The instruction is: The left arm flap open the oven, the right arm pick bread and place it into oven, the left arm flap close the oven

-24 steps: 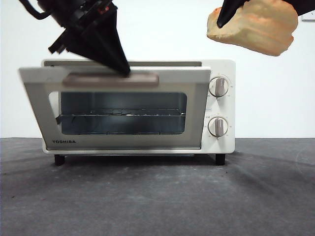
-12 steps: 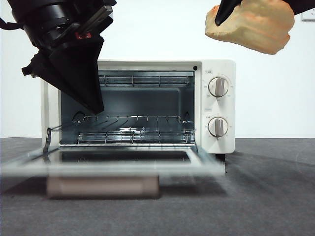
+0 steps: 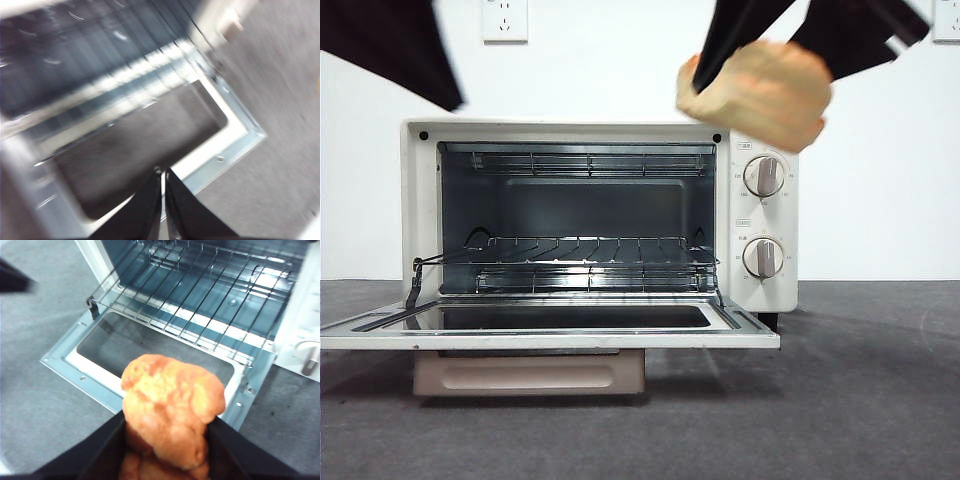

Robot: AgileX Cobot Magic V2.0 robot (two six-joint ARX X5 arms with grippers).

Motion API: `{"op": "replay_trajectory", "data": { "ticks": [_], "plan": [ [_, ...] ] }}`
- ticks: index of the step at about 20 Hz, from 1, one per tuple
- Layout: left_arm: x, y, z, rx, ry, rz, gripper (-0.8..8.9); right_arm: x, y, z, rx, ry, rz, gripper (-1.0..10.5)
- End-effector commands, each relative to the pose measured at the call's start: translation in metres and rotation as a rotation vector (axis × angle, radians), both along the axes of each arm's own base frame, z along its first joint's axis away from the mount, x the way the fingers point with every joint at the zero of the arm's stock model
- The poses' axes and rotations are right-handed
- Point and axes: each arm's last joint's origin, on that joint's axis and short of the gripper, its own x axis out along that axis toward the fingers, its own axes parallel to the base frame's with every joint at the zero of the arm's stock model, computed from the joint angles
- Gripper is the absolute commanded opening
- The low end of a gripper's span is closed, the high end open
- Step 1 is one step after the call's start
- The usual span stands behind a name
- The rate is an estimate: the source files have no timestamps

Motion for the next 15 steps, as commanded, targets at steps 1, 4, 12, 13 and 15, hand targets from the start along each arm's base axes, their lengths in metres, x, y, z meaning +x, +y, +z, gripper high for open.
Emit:
{"op": "replay_trajectory", "data": {
  "ticks": [1,4,12,13,15],
  "plan": [
    [-0.012,0.016,-0.009,-0.012,0.002,0.044,0.16,0.016,0.015,0.004,0.005,0.008,0.012,2.0],
    [-0.031,0.036,-0.025,-0.054,0.014,0.073,0.16,0.043,0.034,0.000,0.004,0.043,0.016,2.0],
    [-0.063,0.051,-0.036,-0.076,-0.023,0.097,0.16,0.115,0.075,-0.022,-0.042,0.103,-0.053,2.0],
    [-0.064,0.051,-0.035,-0.079,-0.031,0.096,0.16,0.122,0.077,-0.024,-0.039,0.102,-0.074,2.0],
    [-0.067,0.052,-0.035,-0.080,-0.035,0.096,0.16,0.134,0.081,-0.031,-0.019,0.095,-0.114,2.0]
  ]
}}
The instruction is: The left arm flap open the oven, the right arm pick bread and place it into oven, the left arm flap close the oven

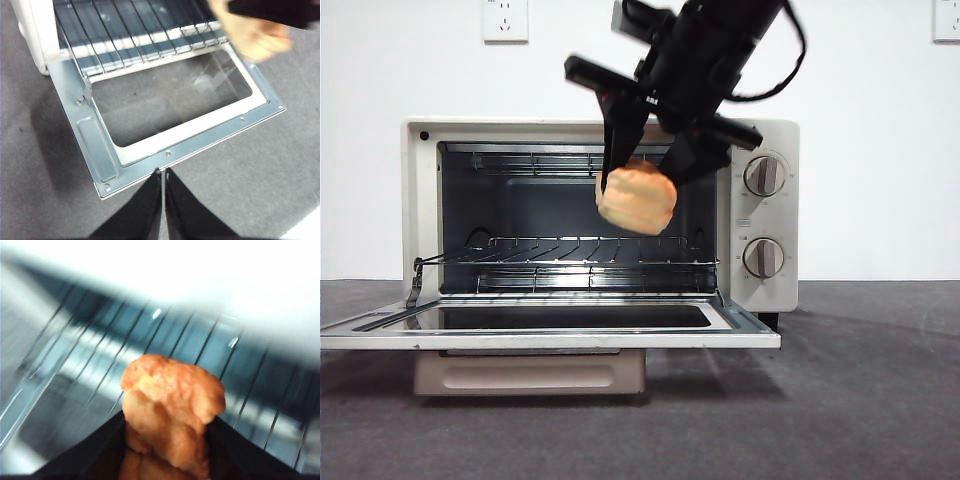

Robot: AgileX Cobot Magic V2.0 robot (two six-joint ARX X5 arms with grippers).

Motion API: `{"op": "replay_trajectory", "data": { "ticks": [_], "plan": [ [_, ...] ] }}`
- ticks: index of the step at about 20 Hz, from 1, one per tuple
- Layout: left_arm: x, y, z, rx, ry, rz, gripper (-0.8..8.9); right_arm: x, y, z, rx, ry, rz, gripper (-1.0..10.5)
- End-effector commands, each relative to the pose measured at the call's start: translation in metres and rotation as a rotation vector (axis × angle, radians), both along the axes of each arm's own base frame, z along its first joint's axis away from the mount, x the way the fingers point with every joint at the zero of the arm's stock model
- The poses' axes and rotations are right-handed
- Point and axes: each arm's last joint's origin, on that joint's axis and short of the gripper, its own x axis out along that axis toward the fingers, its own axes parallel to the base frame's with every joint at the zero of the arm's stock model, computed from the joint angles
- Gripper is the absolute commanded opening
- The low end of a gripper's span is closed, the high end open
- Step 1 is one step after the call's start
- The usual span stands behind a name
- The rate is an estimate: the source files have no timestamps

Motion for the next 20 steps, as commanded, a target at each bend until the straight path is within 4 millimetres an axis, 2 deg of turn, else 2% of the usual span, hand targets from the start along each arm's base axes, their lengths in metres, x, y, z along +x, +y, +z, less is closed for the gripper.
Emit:
{"op": "replay_trajectory", "data": {
  "ticks": [1,6,10,16,20],
  "plan": [
    [-0.001,0.000,0.001,-0.003,0.004,-0.004,0.16,0.013,0.009,-0.007,0.043,-0.001,-0.041,2.0],
    [-0.002,0.000,0.001,-0.002,0.006,-0.004,0.16,0.027,0.009,-0.023,0.023,-0.021,-0.131,2.3],
    [-0.002,0.000,0.001,-0.002,0.006,-0.004,0.16,0.029,0.010,-0.024,0.021,-0.034,-0.145,2.7],
    [-0.002,0.000,0.001,-0.001,0.003,-0.006,0.16,0.029,0.010,-0.025,0.015,-0.027,-0.144,4.0],
    [-0.001,0.000,0.001,-0.001,0.004,-0.005,0.16,0.027,0.009,-0.025,0.009,-0.021,-0.141,4.2]
  ]
}}
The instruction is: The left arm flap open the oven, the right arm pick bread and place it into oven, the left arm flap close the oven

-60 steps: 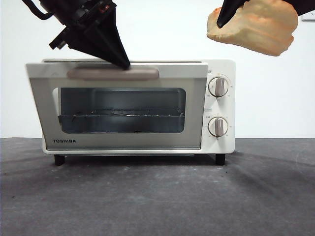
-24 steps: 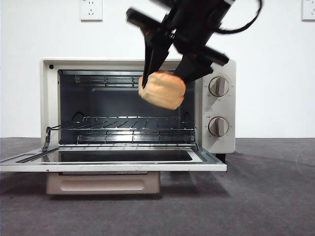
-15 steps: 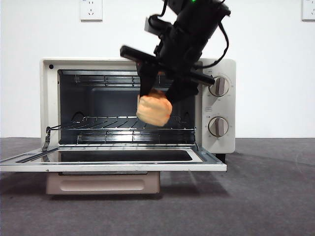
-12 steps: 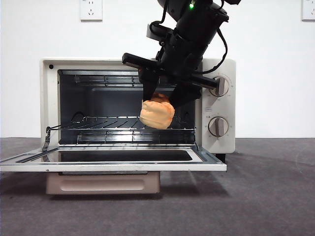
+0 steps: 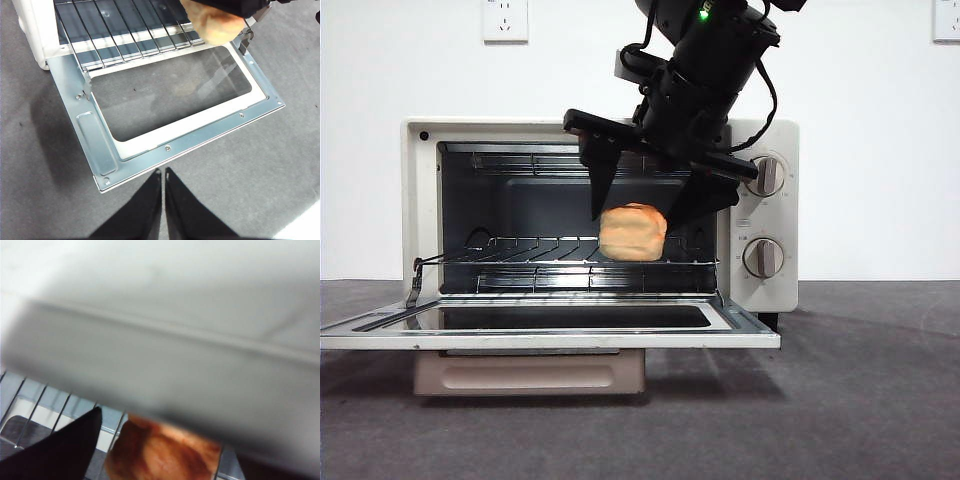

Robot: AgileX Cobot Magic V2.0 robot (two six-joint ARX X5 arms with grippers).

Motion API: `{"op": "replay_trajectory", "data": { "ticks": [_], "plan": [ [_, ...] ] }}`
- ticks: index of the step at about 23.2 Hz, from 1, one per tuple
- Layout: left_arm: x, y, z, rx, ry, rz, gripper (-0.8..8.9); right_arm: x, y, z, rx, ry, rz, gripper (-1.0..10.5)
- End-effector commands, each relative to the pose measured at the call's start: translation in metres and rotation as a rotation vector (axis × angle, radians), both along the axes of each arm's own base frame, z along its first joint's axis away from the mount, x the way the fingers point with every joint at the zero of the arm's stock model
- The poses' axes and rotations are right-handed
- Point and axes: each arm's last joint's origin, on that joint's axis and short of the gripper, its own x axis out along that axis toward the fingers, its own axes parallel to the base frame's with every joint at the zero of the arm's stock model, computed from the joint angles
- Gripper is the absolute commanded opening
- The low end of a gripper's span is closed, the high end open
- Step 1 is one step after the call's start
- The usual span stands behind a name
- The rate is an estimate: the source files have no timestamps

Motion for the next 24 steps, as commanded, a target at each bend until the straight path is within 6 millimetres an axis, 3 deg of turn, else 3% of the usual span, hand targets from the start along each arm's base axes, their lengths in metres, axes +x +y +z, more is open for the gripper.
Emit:
{"op": "replay_trajectory", "data": {
  "ticks": [1,11,17,24],
  "plan": [
    [0.001,-0.001,0.002,-0.005,-0.009,-0.006,0.16,0.003,0.006,0.000,0.000,-0.003,0.002,4.2],
    [0.002,-0.001,0.002,0.002,-0.014,0.004,0.16,-0.017,0.002,0.024,-0.009,-0.008,0.034,4.2],
    [0.008,-0.002,0.003,-0.011,-0.043,0.012,0.16,-0.056,-0.009,0.068,-0.043,-0.065,0.158,4.2],
    [0.035,-0.005,-0.002,-0.062,-0.038,0.081,0.15,-0.092,-0.036,0.101,-0.153,-0.116,0.274,4.2]
  ]
}}
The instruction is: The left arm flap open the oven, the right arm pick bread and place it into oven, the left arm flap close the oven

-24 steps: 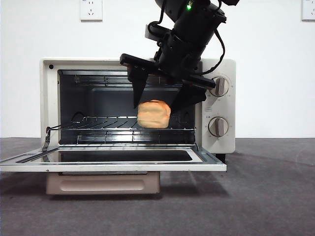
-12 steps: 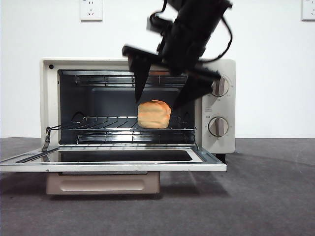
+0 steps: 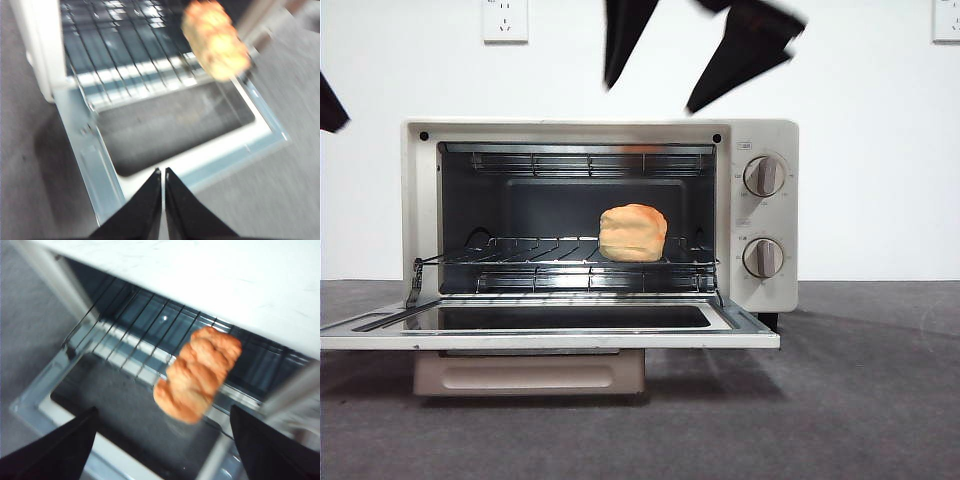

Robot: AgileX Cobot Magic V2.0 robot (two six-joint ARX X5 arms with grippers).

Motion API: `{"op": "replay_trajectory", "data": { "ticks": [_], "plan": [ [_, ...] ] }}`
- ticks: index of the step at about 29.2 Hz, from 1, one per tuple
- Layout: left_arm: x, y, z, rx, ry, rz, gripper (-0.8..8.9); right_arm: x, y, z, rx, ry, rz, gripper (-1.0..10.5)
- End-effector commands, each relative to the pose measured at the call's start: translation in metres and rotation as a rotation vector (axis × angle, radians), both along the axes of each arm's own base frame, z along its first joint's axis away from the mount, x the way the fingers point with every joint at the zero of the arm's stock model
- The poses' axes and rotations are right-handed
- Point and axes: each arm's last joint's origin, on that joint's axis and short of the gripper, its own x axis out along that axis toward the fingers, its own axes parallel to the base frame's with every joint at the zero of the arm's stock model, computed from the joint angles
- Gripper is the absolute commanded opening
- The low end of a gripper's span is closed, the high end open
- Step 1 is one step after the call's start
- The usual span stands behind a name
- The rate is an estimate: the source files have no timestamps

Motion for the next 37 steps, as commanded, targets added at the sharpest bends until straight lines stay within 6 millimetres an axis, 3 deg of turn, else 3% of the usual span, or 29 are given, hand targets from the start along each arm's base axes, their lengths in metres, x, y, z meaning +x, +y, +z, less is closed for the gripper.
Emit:
{"op": "replay_trajectory", "data": {
  "ticks": [1,8,16,29,37],
  "plan": [
    [0.013,0.000,-0.005,-0.028,0.019,0.048,0.15,-0.011,-0.007,0.012,-0.071,-0.039,0.072,4.2],
    [0.043,0.017,-0.031,-0.139,0.082,0.140,0.15,-0.036,-0.036,0.023,-0.125,-0.048,0.097,4.2],
    [0.062,0.041,-0.068,-0.176,0.202,0.215,0.15,-0.056,-0.056,0.015,-0.120,-0.051,0.100,4.2],
    [0.093,0.044,-0.116,-0.124,0.332,0.224,0.15,-0.069,-0.068,-0.017,-0.161,0.010,0.106,4.2],
    [0.101,0.040,-0.141,-0.192,0.437,0.151,0.15,-0.068,-0.067,-0.016,-0.144,-0.008,0.102,4.2]
  ]
}}
